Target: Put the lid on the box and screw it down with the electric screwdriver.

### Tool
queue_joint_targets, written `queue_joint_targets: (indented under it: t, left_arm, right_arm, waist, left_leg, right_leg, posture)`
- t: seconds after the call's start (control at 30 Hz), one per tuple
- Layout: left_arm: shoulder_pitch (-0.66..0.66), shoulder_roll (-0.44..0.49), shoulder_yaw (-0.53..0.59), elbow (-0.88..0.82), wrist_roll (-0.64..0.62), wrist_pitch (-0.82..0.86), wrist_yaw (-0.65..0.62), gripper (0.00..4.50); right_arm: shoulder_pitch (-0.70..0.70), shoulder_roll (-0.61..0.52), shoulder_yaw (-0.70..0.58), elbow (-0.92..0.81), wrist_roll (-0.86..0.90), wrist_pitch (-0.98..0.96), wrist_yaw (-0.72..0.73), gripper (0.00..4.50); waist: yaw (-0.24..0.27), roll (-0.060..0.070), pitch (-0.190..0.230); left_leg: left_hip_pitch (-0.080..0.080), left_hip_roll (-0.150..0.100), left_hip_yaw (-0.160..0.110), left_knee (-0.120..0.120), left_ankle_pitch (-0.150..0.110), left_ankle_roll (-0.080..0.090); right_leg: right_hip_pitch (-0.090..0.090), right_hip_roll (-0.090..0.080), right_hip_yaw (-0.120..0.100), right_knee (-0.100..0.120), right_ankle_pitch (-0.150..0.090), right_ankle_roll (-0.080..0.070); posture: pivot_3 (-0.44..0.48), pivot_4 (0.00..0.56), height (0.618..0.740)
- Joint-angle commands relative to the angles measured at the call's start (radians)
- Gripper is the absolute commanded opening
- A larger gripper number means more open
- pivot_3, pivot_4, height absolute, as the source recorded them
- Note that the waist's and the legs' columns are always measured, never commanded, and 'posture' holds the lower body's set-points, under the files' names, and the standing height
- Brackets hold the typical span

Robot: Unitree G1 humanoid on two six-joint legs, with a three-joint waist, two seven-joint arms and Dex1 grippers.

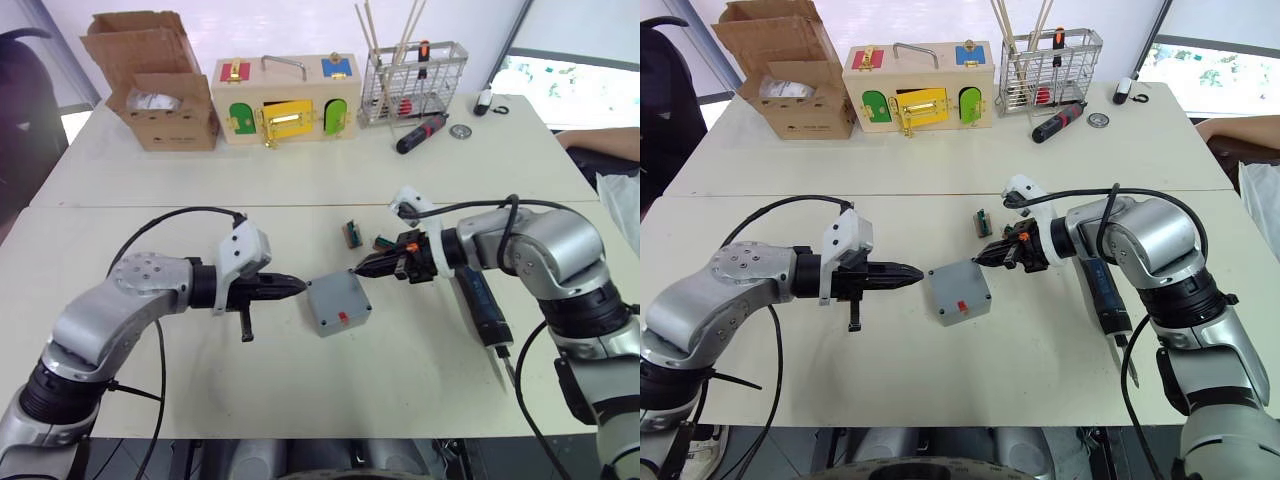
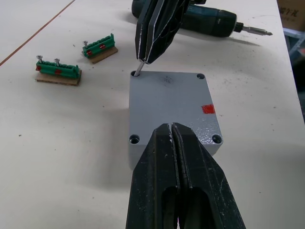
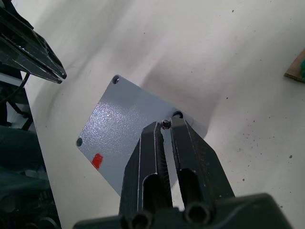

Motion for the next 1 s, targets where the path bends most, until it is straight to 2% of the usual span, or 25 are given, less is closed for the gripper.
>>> queue_joint_targets:
  t: [0.03, 0.17, 0.2, 0.57, 0.8, 0.97, 1.0]
  left_arm:
    - [0.003, -0.001, -0.002, -0.023, 0.003, -0.015, -0.002, 0.0]
    - [0.007, -0.002, -0.003, -0.021, 0.005, -0.018, -0.003, 0.0]
    - [0.007, -0.002, -0.004, -0.02, 0.005, -0.018, -0.003, 0.0]
    - [0.014, -0.012, -0.01, -0.018, 0.009, -0.023, 0.003, 0.0]
    - [0.026, -0.005, -0.004, -0.024, 0.005, -0.027, 0.004, 0.0]
    - [-0.006, -0.004, 0.066, -0.025, -0.071, 0.02, 0.008, 0.0]
    - [-0.018, -0.002, 0.078, -0.024, -0.089, 0.031, 0.006, 0.0]
  right_arm:
    - [-0.021, 0.004, -0.029, -0.024, 0.014, 0.0, 0.003, 1.03]
    - [-0.025, 0.006, -0.034, -0.023, 0.013, 0.0, -0.004, 3.02]
    - [-0.028, 0.007, -0.035, -0.02, 0.013, 0.001, -0.005, 3.4]
    - [-0.043, 0.013, -0.044, 0.003, 0.008, -0.007, -0.011, 3.4]
    - [-0.032, -0.01, -0.08, -0.012, 0.018, -0.089, 0.046, 3.4]
    - [0.071, -0.057, -0.167, -0.134, 0.035, -0.204, 0.084, 3.4]
    - [0.111, -0.063, -0.176, -0.162, 0.031, -0.219, 0.077, 3.12]
  waist:
    - [0.0, 0.0, 0.0]
    - [0.0, 0.0, 0.0]
    - [0.001, 0.0, 0.0]
    - [0.0, 0.0, 0.0]
    - [0.001, 0.0, 0.0]
    - [0.005, 0.0, 0.0]
    - [0.004, 0.0, 0.0]
  left_leg:
    - [0.0, 0.0, 0.0, 0.0, 0.0, 0.0]
    - [0.0, 0.0, 0.0, 0.0, 0.0, 0.0]
    - [0.0, 0.0, 0.0, 0.0, 0.0, 0.0]
    - [0.0, 0.0, 0.0, 0.0, 0.0, 0.0]
    - [0.0, 0.0, 0.0, 0.0, 0.0, 0.0]
    - [-0.001, 0.0, 0.0, 0.0, 0.0, 0.0]
    - [-0.001, 0.0, 0.0, 0.0, 0.0, 0.0]
  right_leg:
    - [0.0, 0.0, 0.0, 0.0, 0.0, 0.0]
    - [0.0, 0.0, 0.0, 0.0, 0.0, 0.0]
    - [0.0, 0.0, 0.0, 0.0, 0.0, 0.0]
    - [0.0, 0.0, 0.0, 0.0, 0.0, 0.0]
    - [0.0, 0.0, 0.0, 0.0, 0.0, 0.0]
    - [0.0, 0.0, 0.0, 0.0, 0.0, 0.0]
    - [0.0, 0.0, 0.0, 0.0, 0.0, 0.0]
  posture:
    - [0.0, 0.15, 0.74]
    - [0.0, 0.15, 0.74]
    - [0.0, 0.15, 0.74]
    - [0.0, 0.15, 0.74]
    - [0.0, 0.15, 0.74]
    - [0.0, 0.15, 0.74]
    - [0.0, 0.15, 0.74]
